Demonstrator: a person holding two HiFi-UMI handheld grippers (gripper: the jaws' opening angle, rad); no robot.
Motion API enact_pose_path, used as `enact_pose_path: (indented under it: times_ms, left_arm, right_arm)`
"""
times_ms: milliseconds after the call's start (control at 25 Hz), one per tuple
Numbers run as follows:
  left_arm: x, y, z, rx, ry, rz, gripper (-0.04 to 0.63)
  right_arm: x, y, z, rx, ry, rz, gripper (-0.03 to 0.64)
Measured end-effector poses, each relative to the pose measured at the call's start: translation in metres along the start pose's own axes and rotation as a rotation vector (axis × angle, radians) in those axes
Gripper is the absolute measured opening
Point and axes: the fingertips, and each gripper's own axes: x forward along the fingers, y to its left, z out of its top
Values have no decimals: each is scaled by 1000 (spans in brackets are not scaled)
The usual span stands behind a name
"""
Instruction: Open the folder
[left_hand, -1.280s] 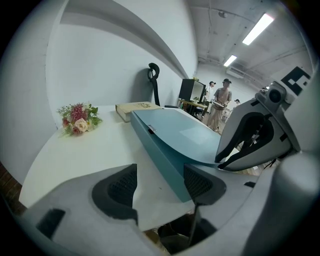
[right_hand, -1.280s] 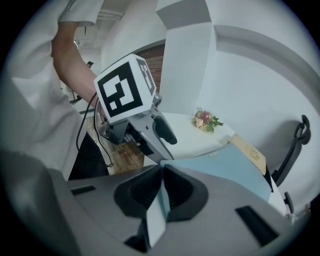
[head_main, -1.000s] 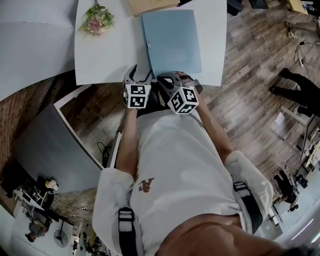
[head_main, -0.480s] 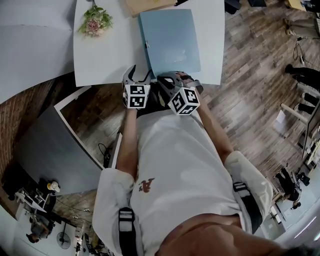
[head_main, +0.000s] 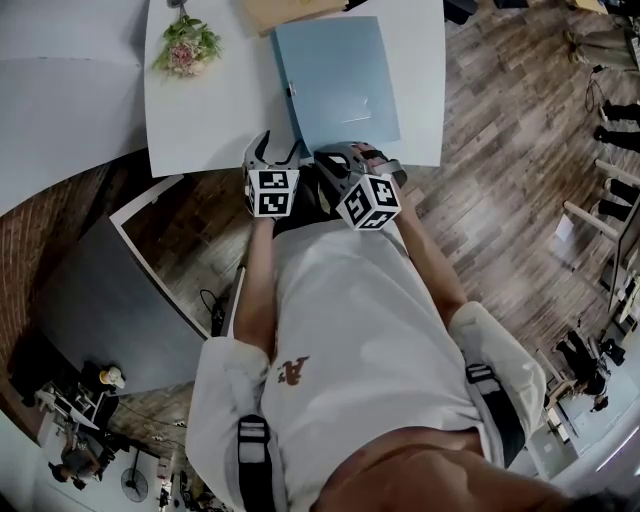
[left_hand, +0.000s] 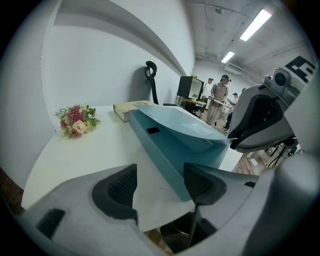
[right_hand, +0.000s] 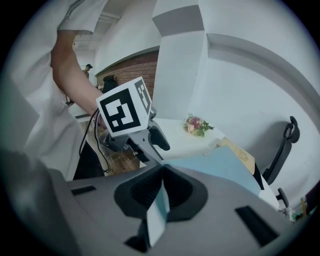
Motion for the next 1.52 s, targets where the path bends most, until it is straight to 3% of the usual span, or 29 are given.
enact_pose_path:
  times_ms: [520,1520]
  left_arm:
    - [0,0,1,1,12,-6,302]
    - [2,2,3,45,42,-16,302]
  right_arm:
    - [-8,-8,5,20,-8,-41,18]
    - [-49,-30,14,105,-42,-204,14]
